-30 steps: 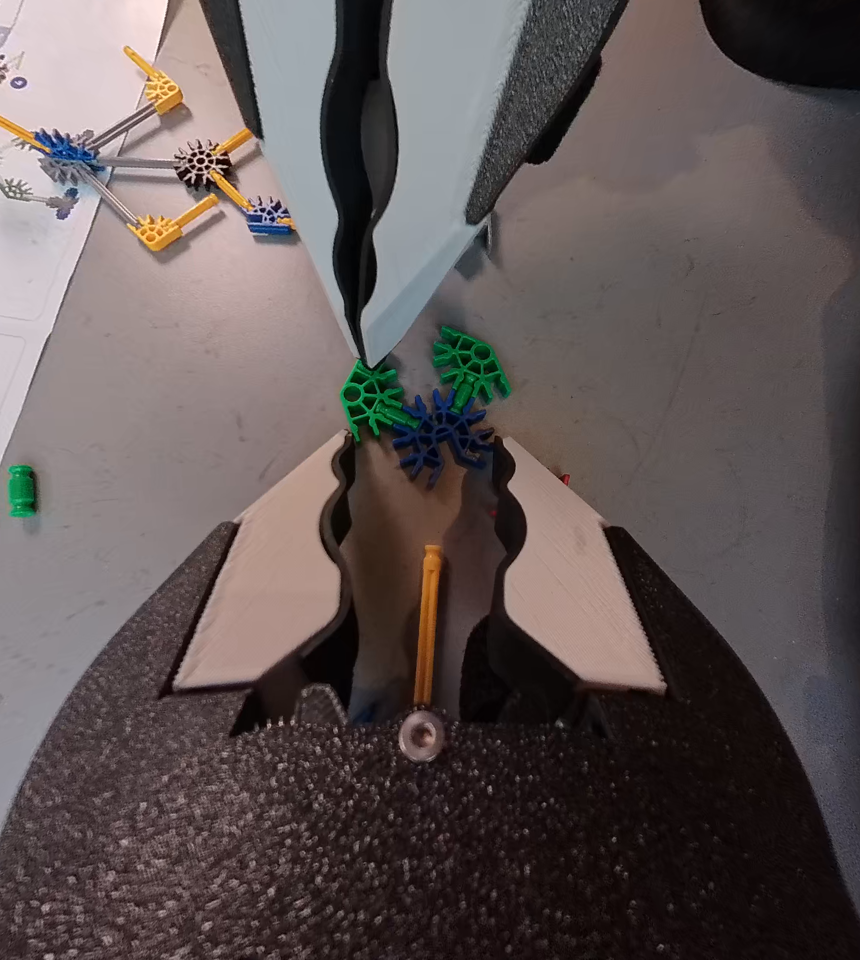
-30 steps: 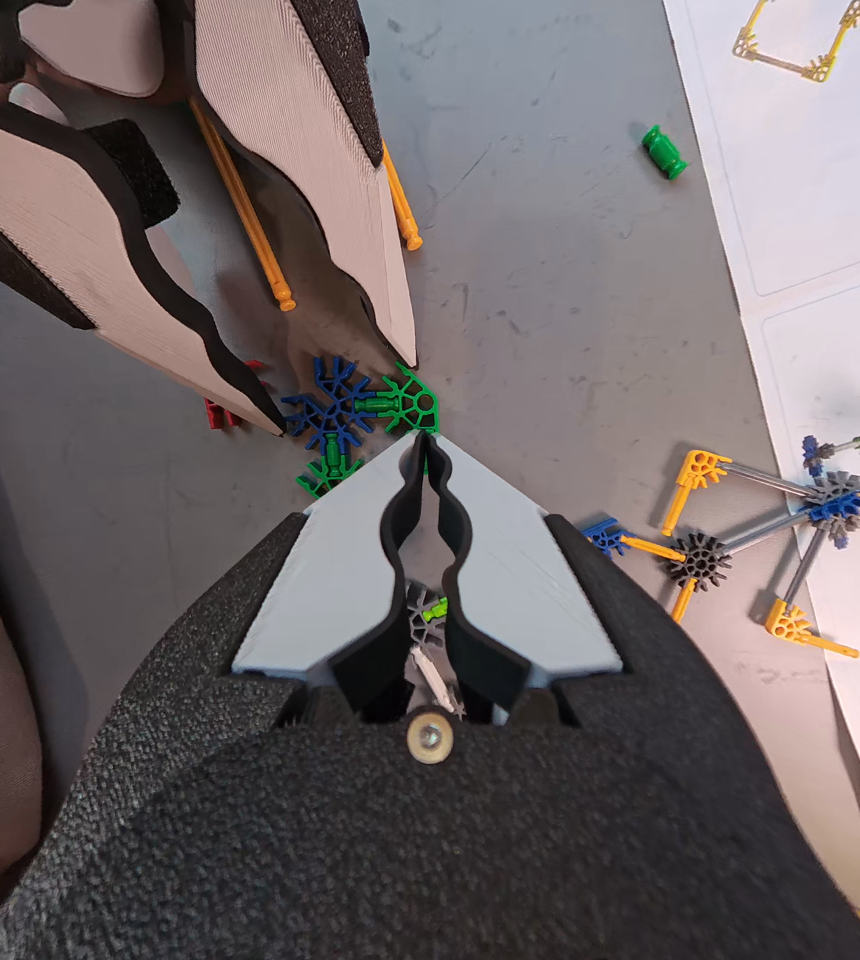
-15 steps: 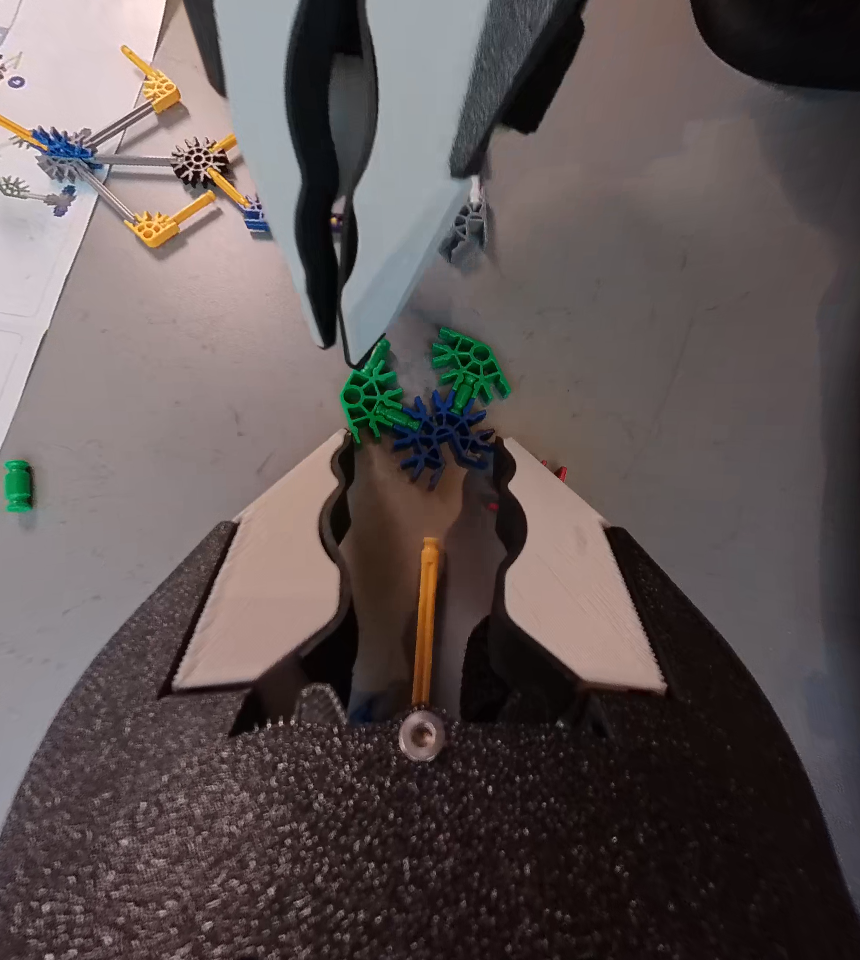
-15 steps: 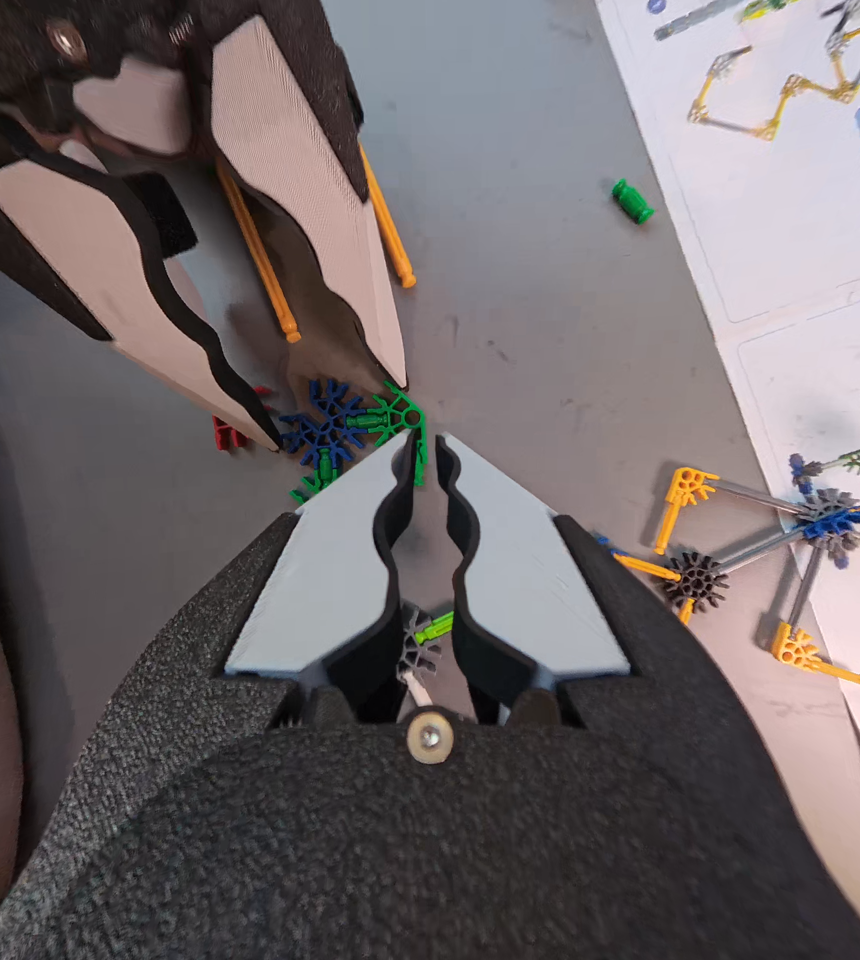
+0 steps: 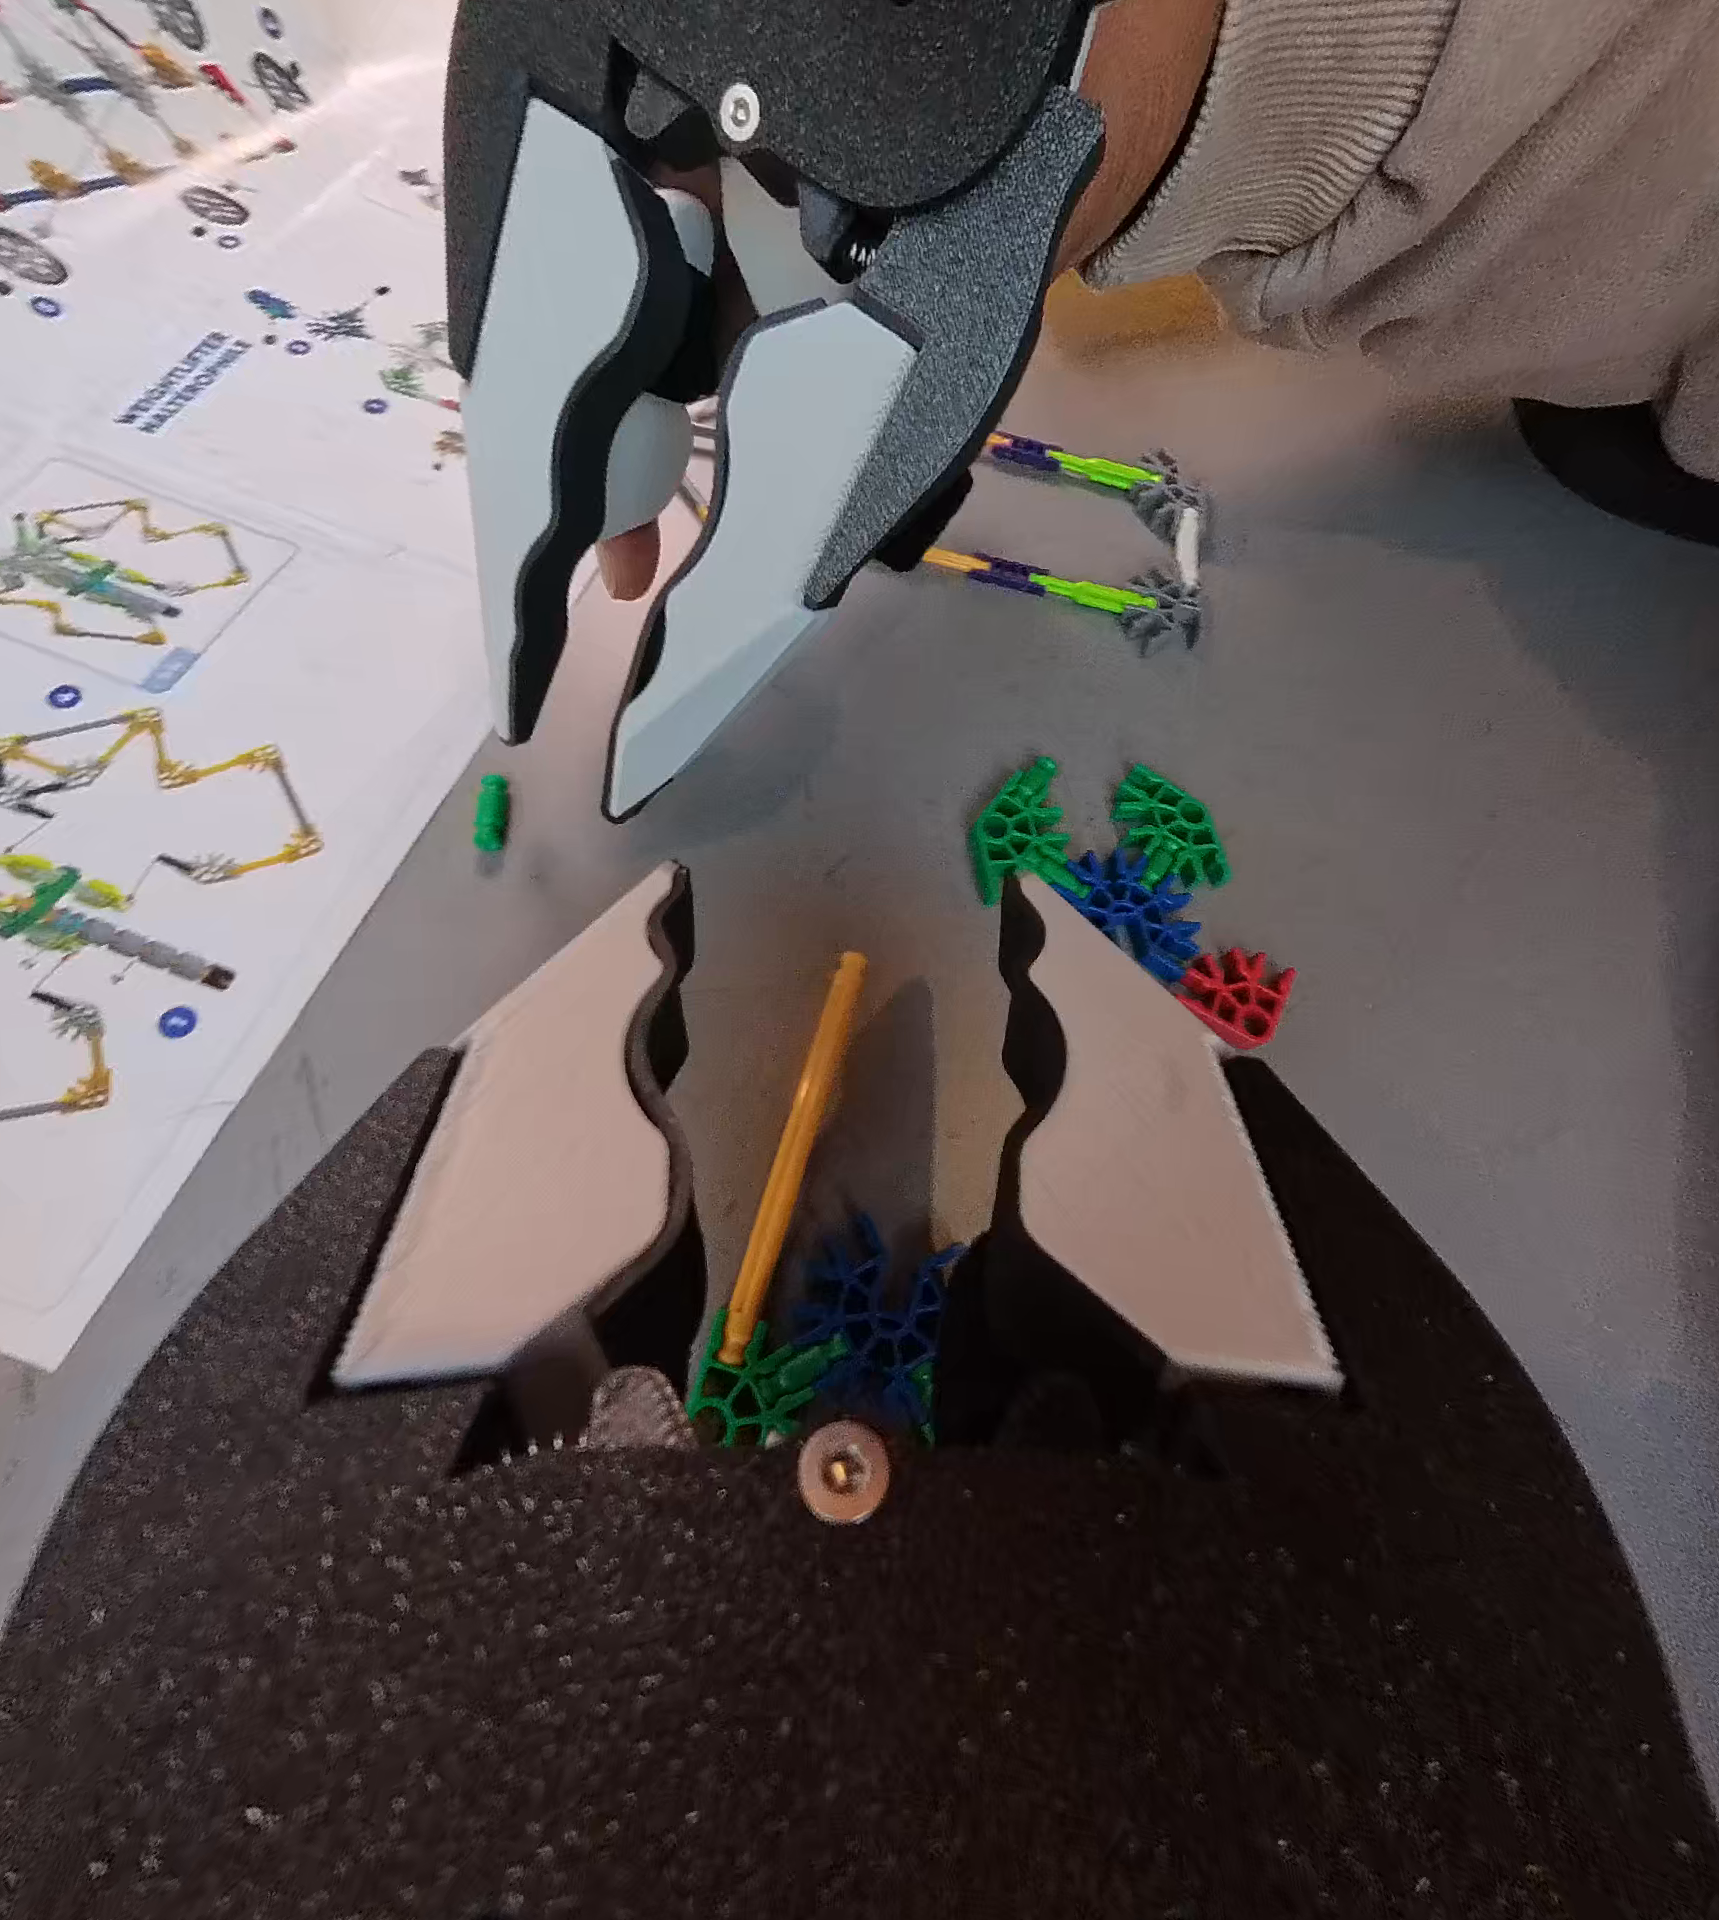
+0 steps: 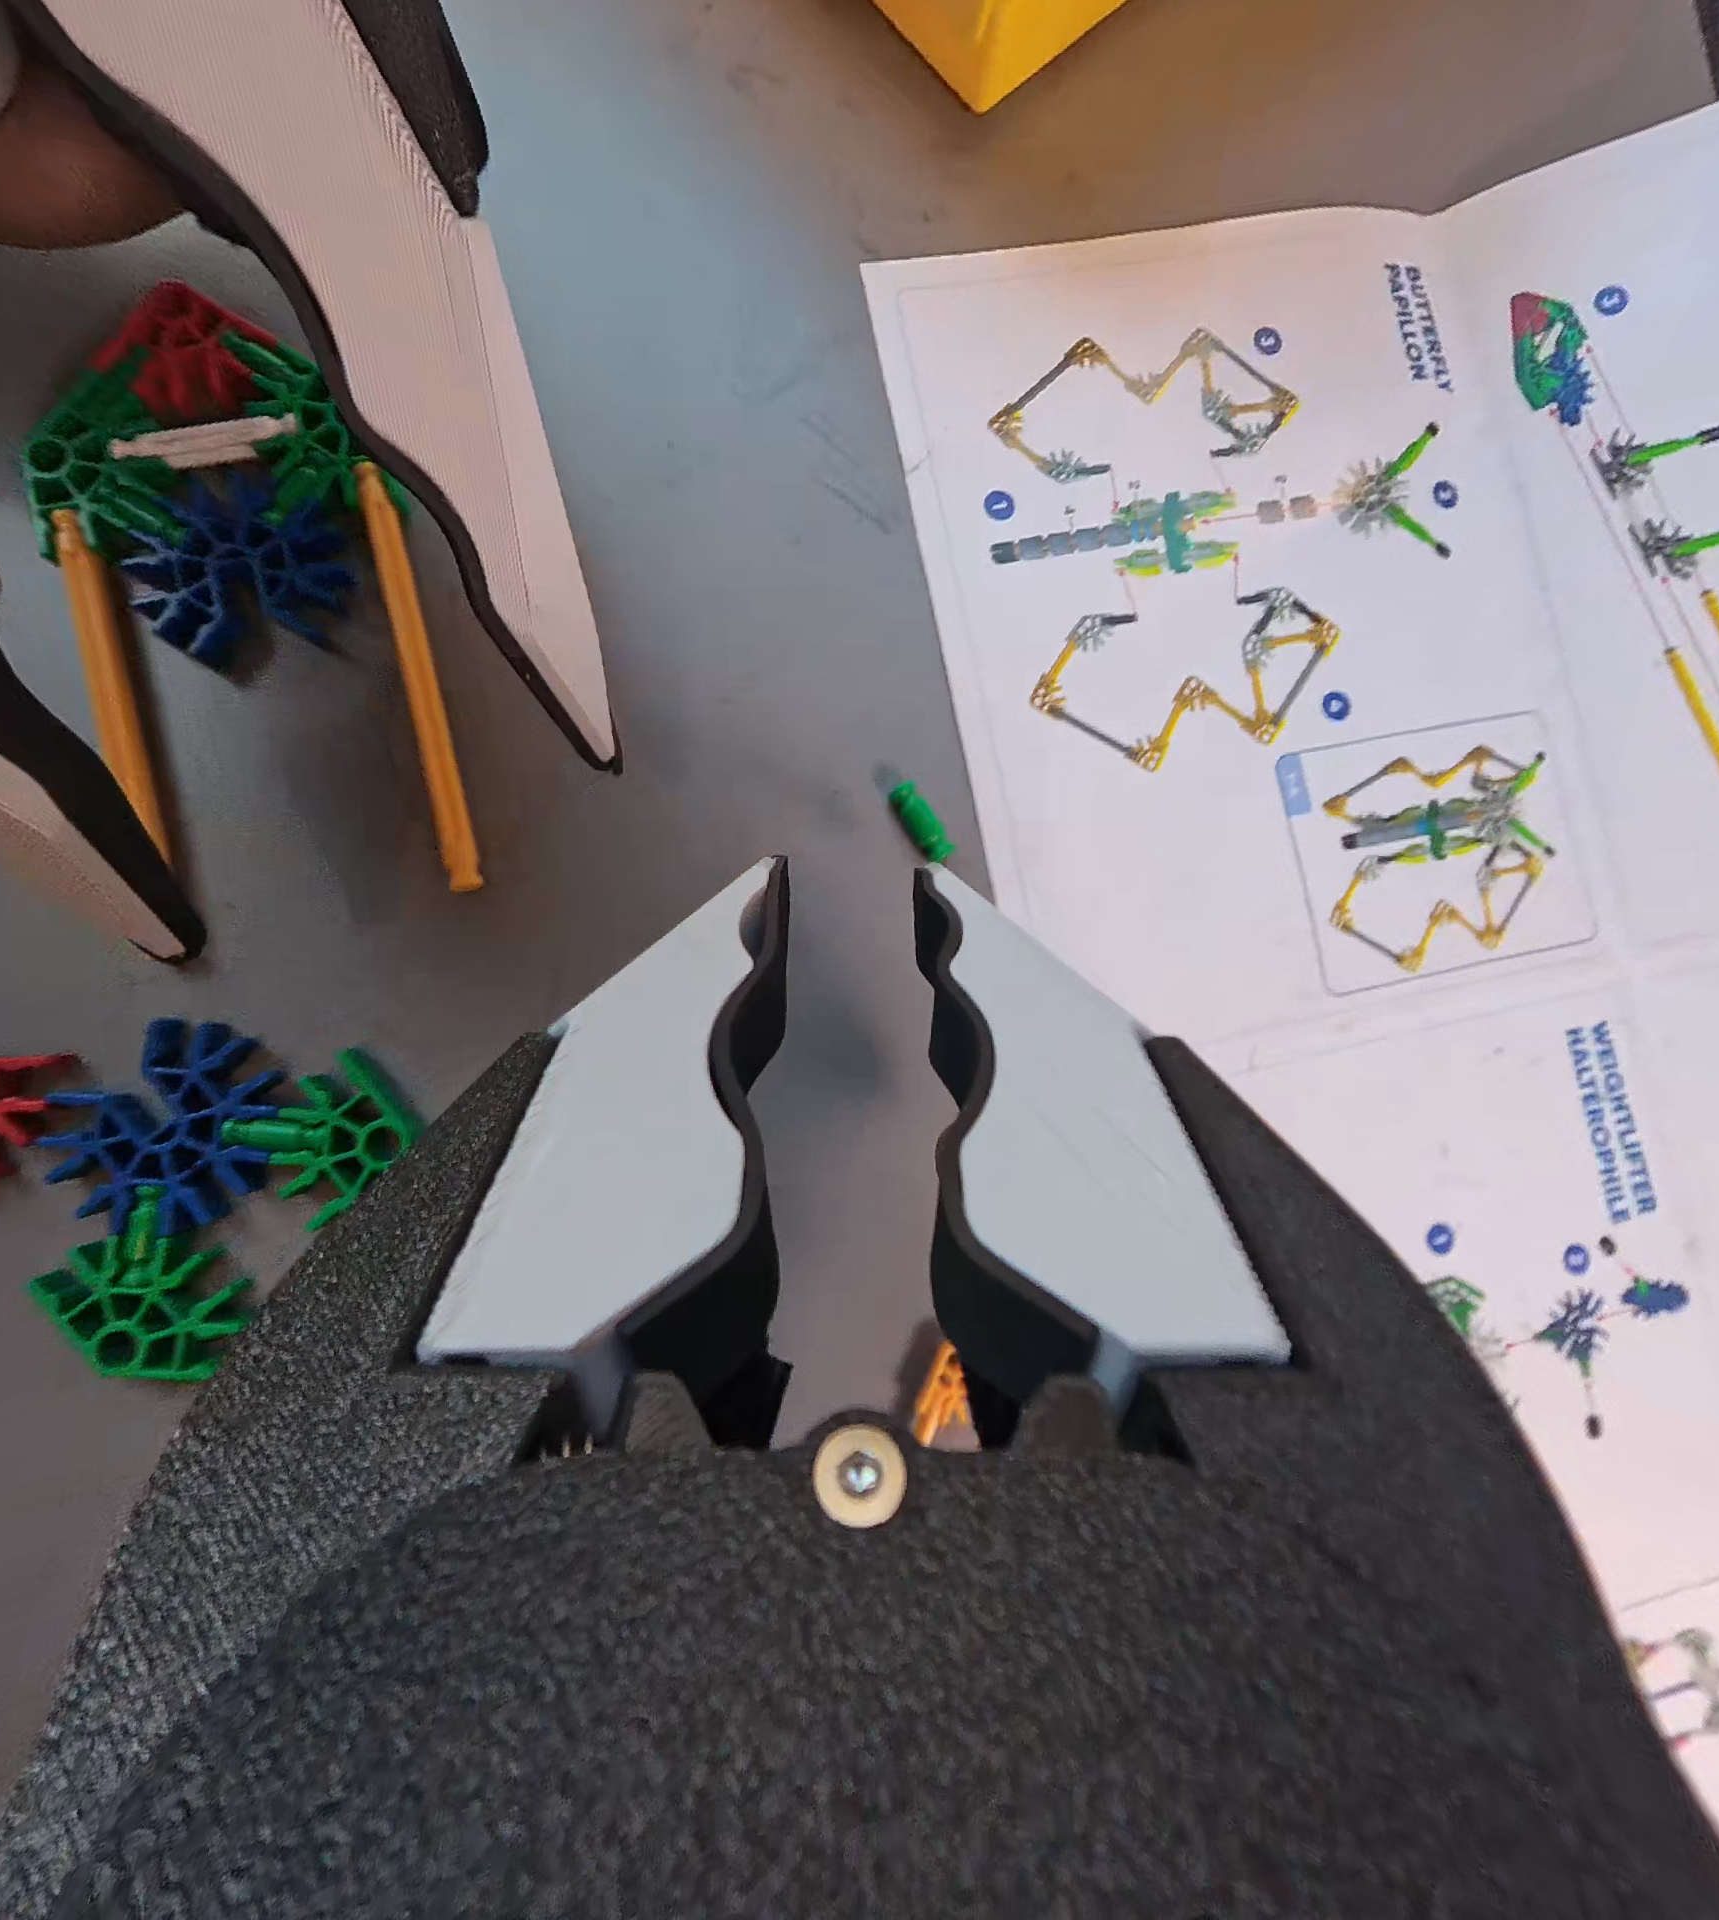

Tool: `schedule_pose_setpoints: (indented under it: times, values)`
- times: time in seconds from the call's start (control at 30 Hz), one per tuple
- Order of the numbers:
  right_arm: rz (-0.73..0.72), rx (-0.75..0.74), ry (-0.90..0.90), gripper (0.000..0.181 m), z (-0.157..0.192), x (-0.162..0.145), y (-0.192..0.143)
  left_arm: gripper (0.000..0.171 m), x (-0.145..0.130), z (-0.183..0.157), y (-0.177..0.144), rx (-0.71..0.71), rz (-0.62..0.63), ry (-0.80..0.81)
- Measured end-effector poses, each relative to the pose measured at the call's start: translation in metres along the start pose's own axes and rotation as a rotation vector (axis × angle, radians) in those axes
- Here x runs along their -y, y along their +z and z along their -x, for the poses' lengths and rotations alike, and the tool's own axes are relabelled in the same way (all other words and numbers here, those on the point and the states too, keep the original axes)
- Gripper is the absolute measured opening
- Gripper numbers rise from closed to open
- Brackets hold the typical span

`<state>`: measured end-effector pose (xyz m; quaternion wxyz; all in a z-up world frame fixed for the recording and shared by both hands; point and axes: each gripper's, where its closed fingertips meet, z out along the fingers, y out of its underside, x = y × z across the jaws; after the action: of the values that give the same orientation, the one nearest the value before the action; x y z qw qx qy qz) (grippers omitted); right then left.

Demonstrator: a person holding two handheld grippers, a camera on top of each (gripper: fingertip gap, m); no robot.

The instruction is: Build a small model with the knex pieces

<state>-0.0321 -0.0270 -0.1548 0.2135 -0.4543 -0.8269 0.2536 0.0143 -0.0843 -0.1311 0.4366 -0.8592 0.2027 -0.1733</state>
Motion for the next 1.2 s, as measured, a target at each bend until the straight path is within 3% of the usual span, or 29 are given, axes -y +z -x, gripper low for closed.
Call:
schedule_pose_setpoints:
  times: [0.13, 0.23, 0.4, 0.5, 0.67, 0.83, 0.97, 1.2]
  values:
    - [0.055, 0.075, -0.034, 0.021, -0.014, 0.007, 0.016, 0.059, -0.006, 0.023, -0.002, 0.075, -0.006, -0.051]
    - [0.102, 0.135, -0.046, 0.005, -0.014, 0.003, 0.022, 0.059, -0.008, 0.026, -0.002, 0.100, 0.007, -0.026]
    - [0.035, 0.173, 0.019, 0.005, -0.001, 0.009, -0.007, 0.058, -0.007, 0.018, 0.000, 0.077, 0.003, 0.001]
    - [-0.008, 0.161, 0.010, 0.005, 0.024, 0.005, -0.042, 0.058, -0.004, 0.007, 0.001, 0.035, 0.002, 0.025]
    - [0.039, 0.178, -0.022, 0.004, 0.084, -0.030, -0.076, 0.061, -0.010, -0.027, 0.013, -0.076, 0.061, 0.083]
    - [0.064, 0.174, -0.082, 0.005, 0.107, -0.056, -0.073, 0.062, -0.017, -0.054, 0.028, -0.124, 0.139, 0.163]
    - [0.074, 0.193, -0.160, 0.005, 0.111, -0.056, -0.068, 0.057, -0.026, -0.057, 0.038, -0.140, 0.238, 0.253]
    - [0.121, 0.308, -0.324, 0.005, 0.128, -0.058, -0.067, 0.056, -0.028, -0.062, 0.038, -0.329, 0.276, 0.413]
